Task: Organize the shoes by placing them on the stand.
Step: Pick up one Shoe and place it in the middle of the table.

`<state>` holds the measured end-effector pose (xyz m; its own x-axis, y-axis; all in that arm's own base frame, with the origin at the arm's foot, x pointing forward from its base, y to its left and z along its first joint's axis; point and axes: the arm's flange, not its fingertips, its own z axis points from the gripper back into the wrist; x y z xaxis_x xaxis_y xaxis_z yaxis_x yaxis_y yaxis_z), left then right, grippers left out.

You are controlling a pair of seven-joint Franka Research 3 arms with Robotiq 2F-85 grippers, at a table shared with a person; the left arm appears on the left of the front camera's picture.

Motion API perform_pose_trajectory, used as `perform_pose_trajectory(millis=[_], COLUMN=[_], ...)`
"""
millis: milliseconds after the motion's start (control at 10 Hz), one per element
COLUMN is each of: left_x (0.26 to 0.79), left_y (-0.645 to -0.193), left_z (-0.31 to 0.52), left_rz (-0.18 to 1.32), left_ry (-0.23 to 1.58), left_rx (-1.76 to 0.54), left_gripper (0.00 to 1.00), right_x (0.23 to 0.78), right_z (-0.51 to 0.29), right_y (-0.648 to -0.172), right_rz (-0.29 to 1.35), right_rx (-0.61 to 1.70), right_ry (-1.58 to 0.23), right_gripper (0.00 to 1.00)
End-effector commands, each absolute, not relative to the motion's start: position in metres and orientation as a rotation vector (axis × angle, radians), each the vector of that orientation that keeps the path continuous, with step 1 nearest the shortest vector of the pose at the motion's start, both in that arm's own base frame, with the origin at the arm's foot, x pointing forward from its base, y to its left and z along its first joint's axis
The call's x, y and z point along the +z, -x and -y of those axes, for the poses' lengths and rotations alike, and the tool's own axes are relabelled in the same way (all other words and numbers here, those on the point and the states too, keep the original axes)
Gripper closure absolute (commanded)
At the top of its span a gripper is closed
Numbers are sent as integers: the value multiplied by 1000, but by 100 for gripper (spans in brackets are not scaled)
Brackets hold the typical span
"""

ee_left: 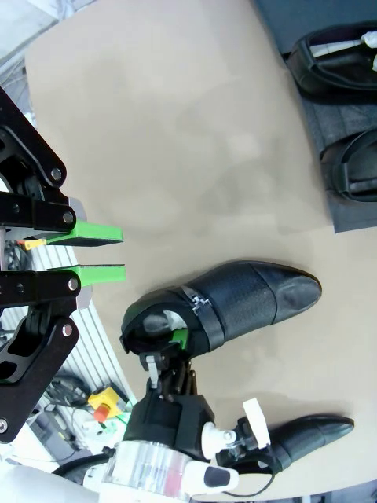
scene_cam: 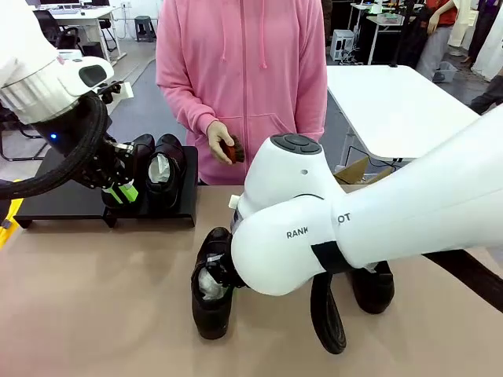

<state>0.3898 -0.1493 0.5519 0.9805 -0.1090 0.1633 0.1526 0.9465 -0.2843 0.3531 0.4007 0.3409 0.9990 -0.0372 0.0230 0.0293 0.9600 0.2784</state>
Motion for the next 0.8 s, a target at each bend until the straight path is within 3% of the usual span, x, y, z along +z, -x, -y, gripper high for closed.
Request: perform_pose_trajectory(millis=[0,400,700], left_x=[552,552,552], left_y=[-389,-389,-389], left_z=[149,149,149], left_rz=[157,157,157], left_ry=[319,319,319], left_rx=[-137,-137,-137], left_gripper=[82,82,82], right_x=[347,373,399], right_z=[-414,-382,-344], right_y=[-357,-366,-365], right_rz=[23,43,-13], right_rx=[-69,-147,-153], right_ry=[-290,-335,-378], right_gripper=[69,0,0])
